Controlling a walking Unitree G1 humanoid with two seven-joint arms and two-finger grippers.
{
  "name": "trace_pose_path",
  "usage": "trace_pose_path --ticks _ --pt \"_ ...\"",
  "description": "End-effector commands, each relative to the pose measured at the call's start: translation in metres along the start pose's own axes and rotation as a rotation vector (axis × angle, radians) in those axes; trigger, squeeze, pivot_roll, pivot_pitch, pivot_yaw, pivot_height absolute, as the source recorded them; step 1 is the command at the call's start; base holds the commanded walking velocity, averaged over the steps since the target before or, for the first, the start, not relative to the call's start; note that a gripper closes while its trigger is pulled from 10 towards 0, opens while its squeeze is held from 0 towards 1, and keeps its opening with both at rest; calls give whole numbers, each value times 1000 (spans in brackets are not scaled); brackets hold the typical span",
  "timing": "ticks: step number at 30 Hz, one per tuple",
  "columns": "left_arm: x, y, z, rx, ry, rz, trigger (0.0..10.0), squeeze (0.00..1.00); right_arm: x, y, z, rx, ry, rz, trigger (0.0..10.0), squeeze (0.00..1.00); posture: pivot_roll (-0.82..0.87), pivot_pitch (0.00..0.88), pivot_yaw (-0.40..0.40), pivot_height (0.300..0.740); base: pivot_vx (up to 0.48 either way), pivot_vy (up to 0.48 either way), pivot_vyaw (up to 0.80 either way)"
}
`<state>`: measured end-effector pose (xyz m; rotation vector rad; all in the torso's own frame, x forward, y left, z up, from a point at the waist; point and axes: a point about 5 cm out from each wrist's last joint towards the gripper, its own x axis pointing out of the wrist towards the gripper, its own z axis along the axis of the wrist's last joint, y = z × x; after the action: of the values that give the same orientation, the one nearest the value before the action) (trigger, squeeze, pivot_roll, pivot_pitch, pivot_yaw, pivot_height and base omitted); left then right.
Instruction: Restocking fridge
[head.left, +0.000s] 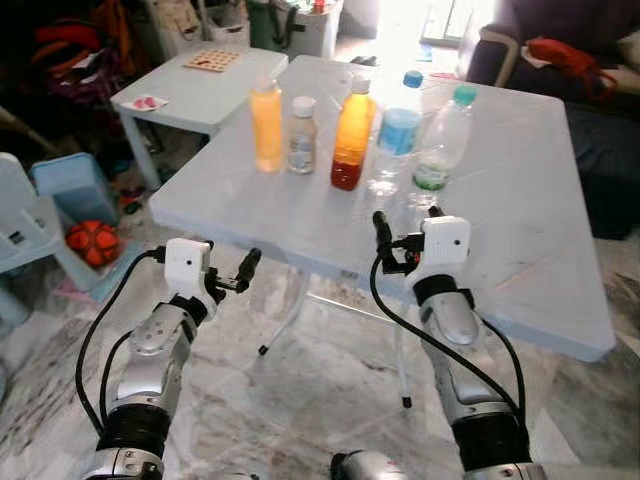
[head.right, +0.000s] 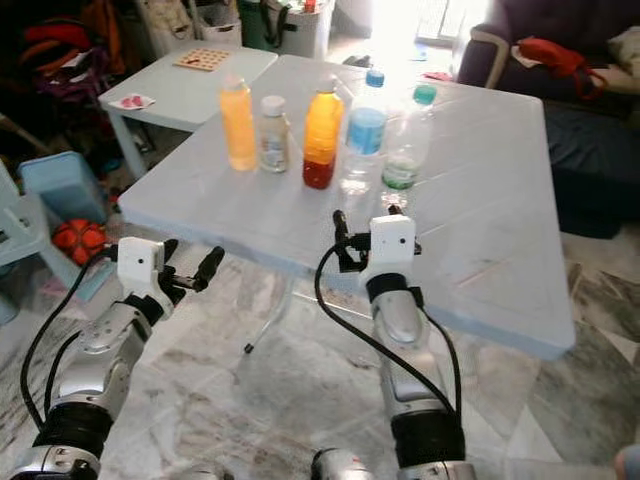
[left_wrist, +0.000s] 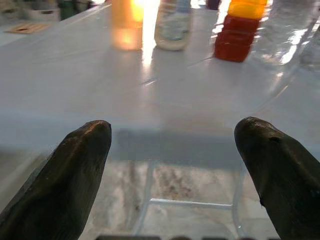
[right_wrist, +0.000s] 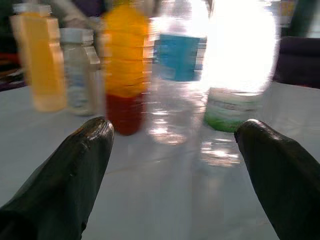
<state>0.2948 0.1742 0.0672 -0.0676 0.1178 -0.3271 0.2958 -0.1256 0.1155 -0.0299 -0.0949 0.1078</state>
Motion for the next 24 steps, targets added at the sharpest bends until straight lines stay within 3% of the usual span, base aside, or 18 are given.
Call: trace_pose_path --ticks 1,11,18,19,20,24 --pt "4 -5 7 6 -19 -22 10000 0 2 -4 7 -6 -31 -11 10000 0 13 14 -5 740 0 0 0" --pt "4 -5 7 1 -30 -14 10000 0 1 -2 6 2 -25 8 10000 0 12 20 -8 740 0 0 -240" --pt "4 -5 8 -1 -32 -14 10000 0 0 -5 9 -67 -52 -17 10000 0 11 22 -9 740 0 0 0" --pt "4 -5 8 -1 -33 -13 10000 0 1 -6 10 -65 -57 -15 10000 82 12 21 -10 740 0 0 0" --pt "4 -5 8 0 -33 -12 10000 0 1 -6 11 -55 -65 -14 10000 1000 12 21 -10 740 0 0 0" --pt "5 -3 10 7 -36 -9 10000 0 7 -7 23 -65 -108 -29 10000 1000 10 30 -2 740 0 0 0"
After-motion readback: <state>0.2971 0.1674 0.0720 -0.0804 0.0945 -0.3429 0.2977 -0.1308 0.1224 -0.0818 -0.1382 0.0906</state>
